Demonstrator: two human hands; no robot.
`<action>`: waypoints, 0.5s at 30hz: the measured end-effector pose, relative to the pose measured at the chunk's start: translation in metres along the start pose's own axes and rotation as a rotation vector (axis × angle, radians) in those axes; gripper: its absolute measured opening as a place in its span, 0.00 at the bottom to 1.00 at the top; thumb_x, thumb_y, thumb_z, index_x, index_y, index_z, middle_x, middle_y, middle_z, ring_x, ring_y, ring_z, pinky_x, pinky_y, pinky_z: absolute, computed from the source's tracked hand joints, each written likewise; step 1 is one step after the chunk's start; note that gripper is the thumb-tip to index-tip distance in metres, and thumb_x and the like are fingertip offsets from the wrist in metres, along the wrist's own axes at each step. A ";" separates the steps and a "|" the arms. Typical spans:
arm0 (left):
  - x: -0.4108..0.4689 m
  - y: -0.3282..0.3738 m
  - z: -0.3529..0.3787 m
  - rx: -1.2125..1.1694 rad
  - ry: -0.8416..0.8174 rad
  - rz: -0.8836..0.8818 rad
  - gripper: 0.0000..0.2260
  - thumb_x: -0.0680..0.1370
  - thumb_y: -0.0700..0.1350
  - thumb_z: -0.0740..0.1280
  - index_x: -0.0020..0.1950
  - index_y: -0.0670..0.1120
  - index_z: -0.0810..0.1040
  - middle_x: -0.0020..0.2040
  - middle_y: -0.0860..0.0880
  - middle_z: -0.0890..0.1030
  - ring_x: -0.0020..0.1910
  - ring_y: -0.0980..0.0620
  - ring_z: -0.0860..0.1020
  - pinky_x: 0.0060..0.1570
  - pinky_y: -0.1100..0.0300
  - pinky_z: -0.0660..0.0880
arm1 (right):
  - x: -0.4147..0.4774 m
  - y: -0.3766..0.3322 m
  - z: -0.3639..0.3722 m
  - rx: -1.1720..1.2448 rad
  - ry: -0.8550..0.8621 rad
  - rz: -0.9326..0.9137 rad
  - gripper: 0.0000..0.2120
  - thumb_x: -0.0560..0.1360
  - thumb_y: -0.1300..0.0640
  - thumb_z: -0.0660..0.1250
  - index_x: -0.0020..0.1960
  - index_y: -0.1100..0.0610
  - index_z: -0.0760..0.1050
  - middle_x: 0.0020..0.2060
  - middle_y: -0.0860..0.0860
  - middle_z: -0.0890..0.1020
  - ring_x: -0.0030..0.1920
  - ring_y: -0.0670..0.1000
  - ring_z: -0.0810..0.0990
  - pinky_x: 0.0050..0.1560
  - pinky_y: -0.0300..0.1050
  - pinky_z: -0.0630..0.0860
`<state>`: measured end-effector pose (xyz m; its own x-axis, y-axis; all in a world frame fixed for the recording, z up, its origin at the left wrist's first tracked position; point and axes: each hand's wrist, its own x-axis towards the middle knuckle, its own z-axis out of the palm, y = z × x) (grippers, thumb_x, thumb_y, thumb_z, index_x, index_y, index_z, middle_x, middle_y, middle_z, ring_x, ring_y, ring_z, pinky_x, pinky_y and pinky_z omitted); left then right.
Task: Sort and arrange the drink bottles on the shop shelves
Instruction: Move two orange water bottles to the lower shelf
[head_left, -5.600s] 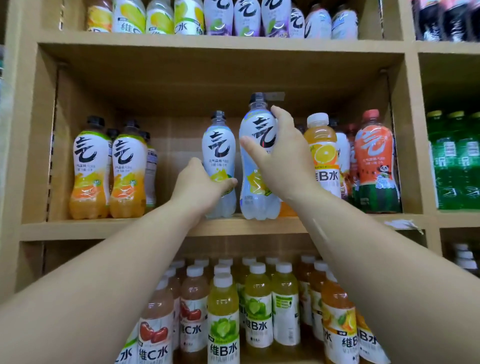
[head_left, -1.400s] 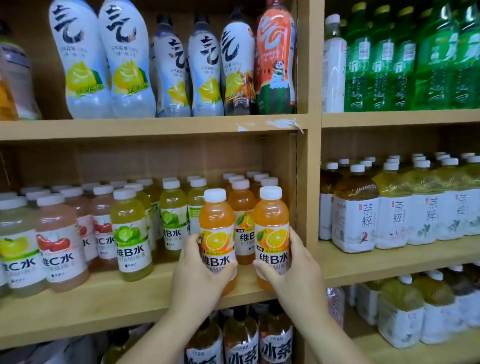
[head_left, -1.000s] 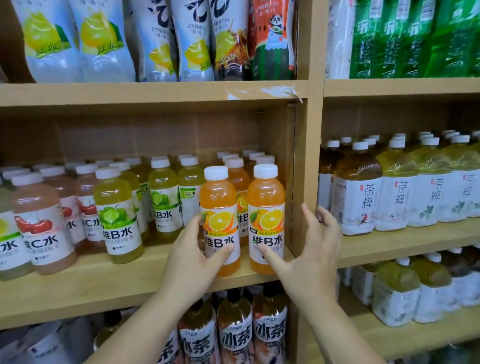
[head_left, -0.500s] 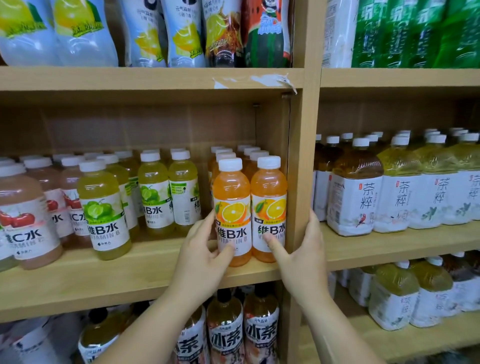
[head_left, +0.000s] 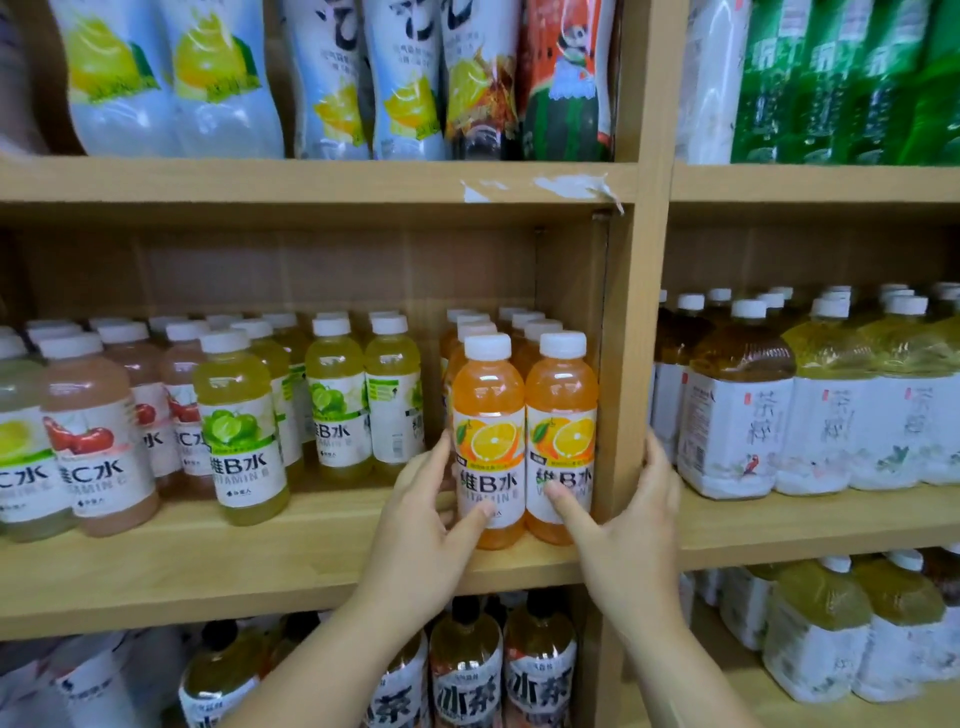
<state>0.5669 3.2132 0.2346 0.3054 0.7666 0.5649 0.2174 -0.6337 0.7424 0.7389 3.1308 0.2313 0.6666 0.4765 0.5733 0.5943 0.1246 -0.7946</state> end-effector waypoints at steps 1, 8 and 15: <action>-0.002 0.004 -0.007 -0.001 0.031 0.002 0.34 0.77 0.49 0.74 0.77 0.65 0.60 0.69 0.64 0.69 0.67 0.63 0.72 0.61 0.58 0.79 | -0.002 -0.010 -0.005 -0.005 0.052 -0.038 0.50 0.65 0.34 0.75 0.79 0.46 0.55 0.74 0.47 0.64 0.72 0.42 0.61 0.72 0.51 0.66; 0.013 0.078 -0.126 0.103 0.460 0.402 0.20 0.74 0.58 0.68 0.66 0.64 0.73 0.61 0.62 0.75 0.59 0.53 0.78 0.53 0.60 0.78 | 0.012 -0.154 -0.020 0.193 0.135 -0.676 0.24 0.73 0.34 0.65 0.64 0.44 0.73 0.59 0.39 0.75 0.64 0.46 0.74 0.63 0.44 0.71; 0.095 0.131 -0.265 0.191 0.715 0.399 0.21 0.74 0.55 0.73 0.65 0.55 0.73 0.59 0.51 0.78 0.53 0.51 0.79 0.54 0.50 0.79 | 0.067 -0.304 0.031 0.167 -0.156 -0.717 0.25 0.73 0.35 0.69 0.63 0.49 0.77 0.54 0.40 0.79 0.56 0.39 0.76 0.55 0.33 0.71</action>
<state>0.3784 3.2306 0.4805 -0.2548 0.3214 0.9120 0.3907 -0.8286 0.4011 0.5887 3.1515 0.5053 0.0629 0.3447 0.9366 0.7745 0.5750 -0.2637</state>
